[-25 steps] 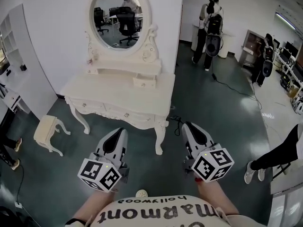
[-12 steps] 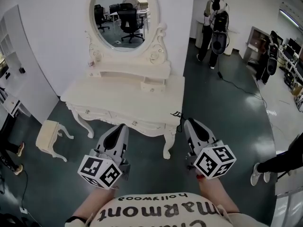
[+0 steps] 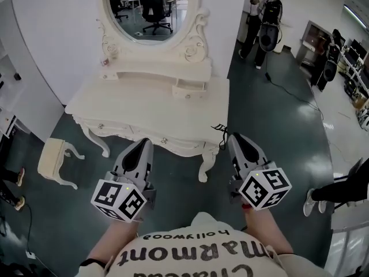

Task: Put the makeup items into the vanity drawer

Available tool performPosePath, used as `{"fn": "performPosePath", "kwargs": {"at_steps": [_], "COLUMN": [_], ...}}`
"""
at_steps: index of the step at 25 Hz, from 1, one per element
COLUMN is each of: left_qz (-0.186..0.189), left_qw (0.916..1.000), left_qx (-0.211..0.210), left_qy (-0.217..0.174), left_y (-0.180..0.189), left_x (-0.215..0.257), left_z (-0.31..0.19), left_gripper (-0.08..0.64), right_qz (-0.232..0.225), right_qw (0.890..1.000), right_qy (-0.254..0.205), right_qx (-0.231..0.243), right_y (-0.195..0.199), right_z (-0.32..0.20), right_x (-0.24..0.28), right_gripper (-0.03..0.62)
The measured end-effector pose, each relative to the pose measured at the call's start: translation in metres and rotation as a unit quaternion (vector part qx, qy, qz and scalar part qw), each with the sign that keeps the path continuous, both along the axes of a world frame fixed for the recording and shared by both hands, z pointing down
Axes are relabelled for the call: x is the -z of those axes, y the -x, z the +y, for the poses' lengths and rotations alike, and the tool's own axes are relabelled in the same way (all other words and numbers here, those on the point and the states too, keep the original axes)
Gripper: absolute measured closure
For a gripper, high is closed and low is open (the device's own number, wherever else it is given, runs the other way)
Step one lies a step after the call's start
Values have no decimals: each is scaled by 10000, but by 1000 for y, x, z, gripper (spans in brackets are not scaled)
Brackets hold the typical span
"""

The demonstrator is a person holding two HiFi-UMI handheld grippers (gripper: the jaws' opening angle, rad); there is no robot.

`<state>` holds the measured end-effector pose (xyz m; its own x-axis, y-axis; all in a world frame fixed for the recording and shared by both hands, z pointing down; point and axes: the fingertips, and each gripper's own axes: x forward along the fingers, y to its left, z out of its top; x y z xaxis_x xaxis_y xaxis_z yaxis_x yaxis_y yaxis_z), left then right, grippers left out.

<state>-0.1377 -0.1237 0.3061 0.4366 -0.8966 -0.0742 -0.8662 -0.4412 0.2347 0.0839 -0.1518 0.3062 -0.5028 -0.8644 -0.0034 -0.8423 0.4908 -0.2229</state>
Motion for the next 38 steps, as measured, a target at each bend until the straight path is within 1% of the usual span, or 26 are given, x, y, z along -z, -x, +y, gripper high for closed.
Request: {"fn": "performPosePath", "kwargs": {"at_steps": [2,4,6,8,14,21,26,31,34,38], "left_qz": [-48,-79,-65,-58,-50,135,187,195,177,45], "left_qw": [9999,9996,9996,9997,9995,9979,9959,9926,9906,9877], "left_qx": [-6,-68,-134,-96,218,570,874,1193,1342,1530], "left_qy": [151,273,259,214,235,283,111,85,176,328], "left_y": [1,0,2,6,19,24,27,34,38,46], "left_x": [-11,-21,-22,-21,-20,-17,-7,-9,-15,-24], "left_z": [-5,-10,-18,-29,-74,-138,-173,-193,-198,-199], "left_gripper": [552,551,551,551,551,551,551,551,552,552], "right_qz": [146,184,150,142,143,234,293,284,264,227], "right_qw": [9999,9997,9998,9998,9993,9976,9951,9918,9909,9903], "right_qy": [67,127,152,113,101,61,-79,-154,-91,61], "right_qx": [-37,-44,-2,59,321,643,940,1235,1318,1367], "right_y": [1,1,5,10,22,29,35,45,47,48], "right_z": [-7,-16,-27,-41,-100,-177,-230,-268,-285,-303], "right_x": [-7,-11,-12,-13,-16,-7,2,2,-7,-25], "right_gripper": [555,555,555,555,555,555,555,555,555,555]}}
